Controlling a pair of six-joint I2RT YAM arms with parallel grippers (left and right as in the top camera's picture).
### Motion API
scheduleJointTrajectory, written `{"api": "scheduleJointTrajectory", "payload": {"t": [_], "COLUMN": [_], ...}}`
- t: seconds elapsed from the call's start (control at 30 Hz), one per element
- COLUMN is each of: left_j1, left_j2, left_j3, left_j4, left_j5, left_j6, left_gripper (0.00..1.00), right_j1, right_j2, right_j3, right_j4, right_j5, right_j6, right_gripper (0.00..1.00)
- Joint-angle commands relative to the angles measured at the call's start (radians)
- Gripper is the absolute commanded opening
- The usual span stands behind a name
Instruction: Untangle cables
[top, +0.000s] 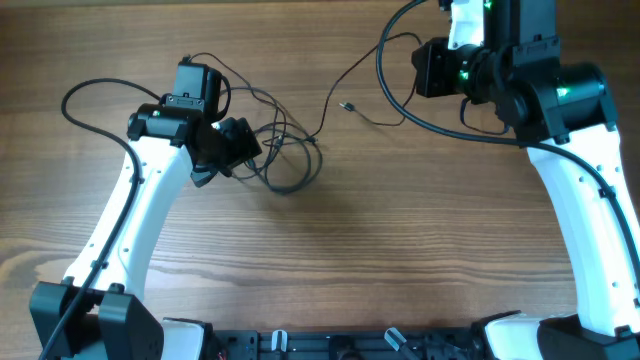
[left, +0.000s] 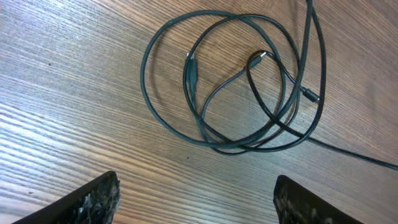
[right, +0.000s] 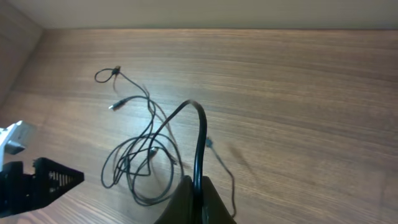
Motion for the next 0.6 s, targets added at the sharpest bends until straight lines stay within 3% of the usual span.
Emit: {"api": "scheduleJointTrajectory", "payload": {"t": [0.0, 0.13, 0.33, 0.57], "left_j1": [0.005, 0.005, -0.007, -0.131], "left_j2": [0.002, 0.002, 0.002, 0.014], "left_j3": [0.000, 0.000, 0.000, -0.002], "left_j4": [-0.006, -0.010, -0.007, 0.061], "left_j5": [-0.013, -0.012, 0.017, 0.092], "left_j6": [0.008, 0.008, 0.010, 0.224], "left_gripper": [0.81, 0.81, 0.95, 1.00], "right_j1": [0.001, 0.001, 0.001, 0.001], "right_j2": [0.003, 0.002, 0.002, 0.002], "right_j3": [0.006, 0.006, 0.006, 0.006], "right_j4": [-0.001, -0.058, -0.068, -0.076], "right_j5": [0.121, 0.348, 0.346, 0.342], "right_j6": [0.002, 0.173, 0.183, 0.185], "right_gripper": [0.04, 0.04, 0.04, 0.04]}}
